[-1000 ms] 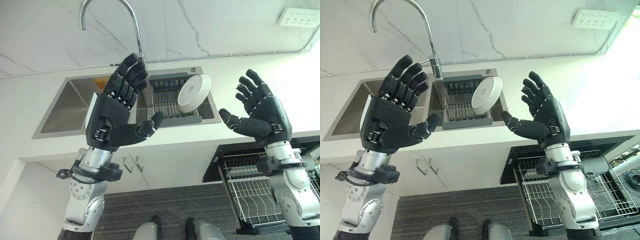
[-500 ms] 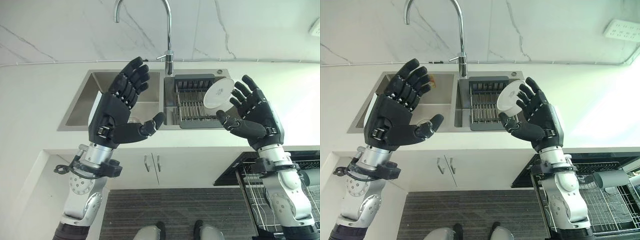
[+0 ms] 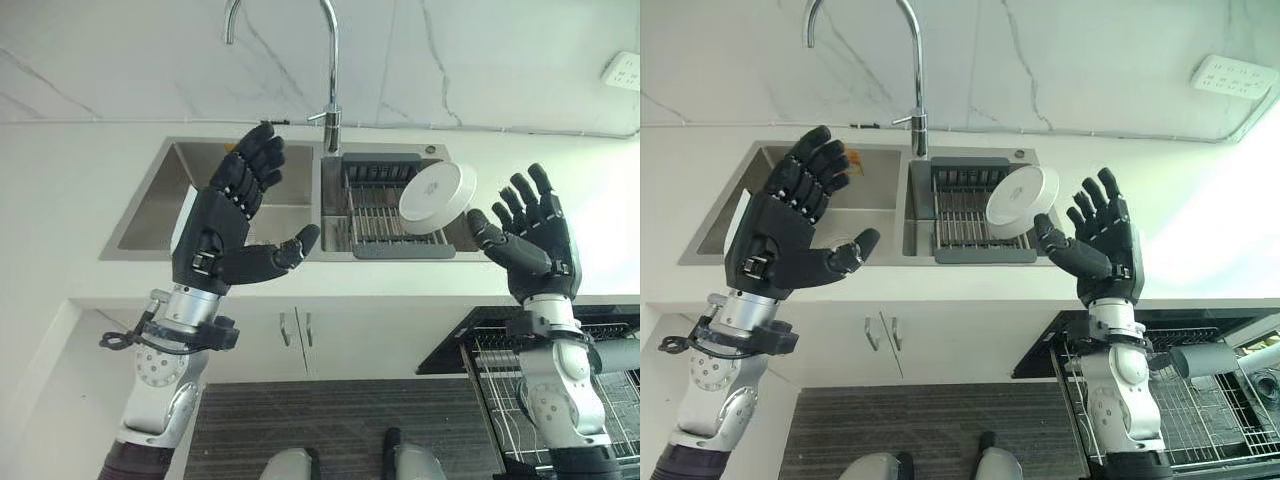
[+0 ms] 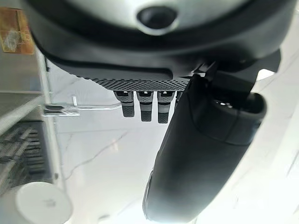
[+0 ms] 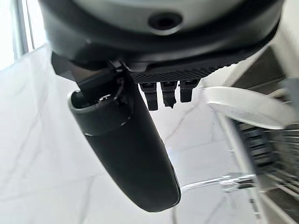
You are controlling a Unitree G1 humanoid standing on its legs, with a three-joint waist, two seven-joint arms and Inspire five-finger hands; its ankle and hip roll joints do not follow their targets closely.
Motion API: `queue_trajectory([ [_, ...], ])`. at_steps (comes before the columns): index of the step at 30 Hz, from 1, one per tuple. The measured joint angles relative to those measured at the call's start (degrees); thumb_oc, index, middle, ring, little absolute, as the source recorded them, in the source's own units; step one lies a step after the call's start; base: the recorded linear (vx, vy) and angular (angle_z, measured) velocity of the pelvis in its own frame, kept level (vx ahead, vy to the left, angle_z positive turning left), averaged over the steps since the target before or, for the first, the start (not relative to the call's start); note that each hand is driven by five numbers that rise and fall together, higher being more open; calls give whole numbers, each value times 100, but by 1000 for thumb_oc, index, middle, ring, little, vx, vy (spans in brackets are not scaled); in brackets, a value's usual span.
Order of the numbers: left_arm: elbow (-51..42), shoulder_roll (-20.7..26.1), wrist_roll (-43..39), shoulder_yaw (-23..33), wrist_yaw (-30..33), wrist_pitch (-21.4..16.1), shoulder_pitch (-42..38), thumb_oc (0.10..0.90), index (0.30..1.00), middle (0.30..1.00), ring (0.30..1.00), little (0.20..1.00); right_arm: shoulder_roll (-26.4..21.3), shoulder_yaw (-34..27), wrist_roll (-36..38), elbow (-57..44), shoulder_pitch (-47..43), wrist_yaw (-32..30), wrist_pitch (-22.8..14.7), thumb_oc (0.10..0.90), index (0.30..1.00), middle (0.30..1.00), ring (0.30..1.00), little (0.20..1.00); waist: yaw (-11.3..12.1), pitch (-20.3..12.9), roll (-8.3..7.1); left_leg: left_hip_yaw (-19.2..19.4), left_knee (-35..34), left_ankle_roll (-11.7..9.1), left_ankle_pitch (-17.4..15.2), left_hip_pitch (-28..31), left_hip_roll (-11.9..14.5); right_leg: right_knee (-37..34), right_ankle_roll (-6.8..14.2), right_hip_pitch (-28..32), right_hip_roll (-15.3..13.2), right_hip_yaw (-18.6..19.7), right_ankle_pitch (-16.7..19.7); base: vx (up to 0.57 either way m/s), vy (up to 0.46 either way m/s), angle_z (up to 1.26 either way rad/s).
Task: Place the dishes in the dishwasher.
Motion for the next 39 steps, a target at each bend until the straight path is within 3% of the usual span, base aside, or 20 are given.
queue_trajectory([
  [3,-214,7,235,-1,-30,5,41,800,900,900,900,900,-45,-13,91,-140,-47,5,9,800,900,900,900,900,-37,-28,54,8,-325,-207,126,144,210,42,-198,-33,236,20,-112,97,-71,-13],
  [5,-221,0,205,0,-47,23,40,800,900,900,900,900,-49,-135,212,-130,-36,-12,36,800,900,900,900,900,-79,-56,168,-5,-444,-277,161,181,314,136,-306,-35,329,-68,-195,74,-54,-3],
  [9,-201,-140,205,-51,-35,29,39,800,900,900,900,900,-196,-218,393,-35,-85,-129,88,800,900,900,900,900,-53,-97,411,-106,-622,-375,223,254,364,238,-448,-34,396,-160,-266,49,-25,11],
  [11,-200,-137,205,-77,-45,29,29,800,900,900,900,900,-250,-202,576,126,-209,-126,174,800,900,900,900,900,-45,-126,459,-156,-637,-415,247,265,377,277,-468,-32,406,-192,-289,44,-19,10],
  [19,-12,-133,110,-96,-66,64,-57,800,900,900,900,900,-244,-158,1090,1159,-637,-111,396,800,900,900,900,900,93,-149,423,-265,-602,-379,275,245,299,386,-386,-3,258,-281,-409,24,10,10],
  [25,38,24,93,-182,-161,115,-215,800,900,900,900,900,-247,-72,1408,1817,-705,-39,819,800,900,900,900,900,270,-331,179,-399,-586,-383,290,205,290,430,-396,14,220,-411,-472,27,18,11],
  [39,202,100,78,-363,-153,249,-274,800,900,900,900,900,-339,-46,1965,2527,-1074,59,1532,800,900,900,900,900,257,-336,173,-465,-518,-415,309,237,279,402,-418,138,213,-466,-434,-1,4,2],
])
